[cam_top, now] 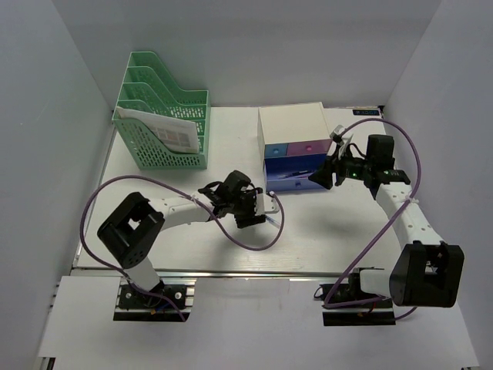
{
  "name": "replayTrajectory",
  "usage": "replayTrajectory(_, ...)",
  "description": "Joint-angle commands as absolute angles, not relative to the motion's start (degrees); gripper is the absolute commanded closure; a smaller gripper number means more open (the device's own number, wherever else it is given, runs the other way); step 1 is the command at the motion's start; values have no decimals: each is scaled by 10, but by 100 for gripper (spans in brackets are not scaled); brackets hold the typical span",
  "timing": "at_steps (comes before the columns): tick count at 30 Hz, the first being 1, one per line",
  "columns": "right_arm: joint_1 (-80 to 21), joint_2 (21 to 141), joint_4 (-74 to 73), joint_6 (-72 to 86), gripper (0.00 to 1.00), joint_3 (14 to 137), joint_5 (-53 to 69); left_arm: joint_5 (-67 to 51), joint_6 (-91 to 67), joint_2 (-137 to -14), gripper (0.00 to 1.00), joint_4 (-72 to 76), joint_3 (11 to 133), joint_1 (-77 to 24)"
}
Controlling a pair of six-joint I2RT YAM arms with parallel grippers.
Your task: Organize the desk
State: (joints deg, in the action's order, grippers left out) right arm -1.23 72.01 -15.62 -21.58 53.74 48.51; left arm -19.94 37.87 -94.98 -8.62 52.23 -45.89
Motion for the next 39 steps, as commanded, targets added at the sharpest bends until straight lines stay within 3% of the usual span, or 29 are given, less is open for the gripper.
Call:
replayTrajectory(1, -6, 704, -141, -217, 40, 529, 526, -187, 433, -951, 30, -26, 534, -461)
replayTrajectory(8, -8, 686, -150, -237, 40, 532, 523, -192, 466, -1036, 30, -75, 617, -455)
replayTrajectory(14, -8, 674, -149, -243, 40, 527, 518, -247, 471, -1110, 39, -205, 734, -450)
replayTrajectory(18, -9, 674, -149, -245, 40, 527, 519, -279, 478, -1121, 44, -267, 745, -450)
replayTrajectory(22, -9, 677, -149, -247, 40, 526, 518, -283, 474, -1113, 67, -266, 712, -450)
replayTrajectory(32, -6, 674, -147, -250, 40, 523, 505, -285, 408, -1059, 94, -205, 597, -450)
replayTrajectory(36, -7, 671, -140, -248, 40, 519, 492, -244, 343, -1013, 100, -152, 578, -450)
replayTrajectory(37, -6, 671, -140, -249, 44, 519, 490, -239, 333, -1002, 100, -145, 579, -445)
replayTrajectory(39, -7, 670, -136, -242, 72, 519, 479, -231, 316, -970, 100, -122, 589, -445)
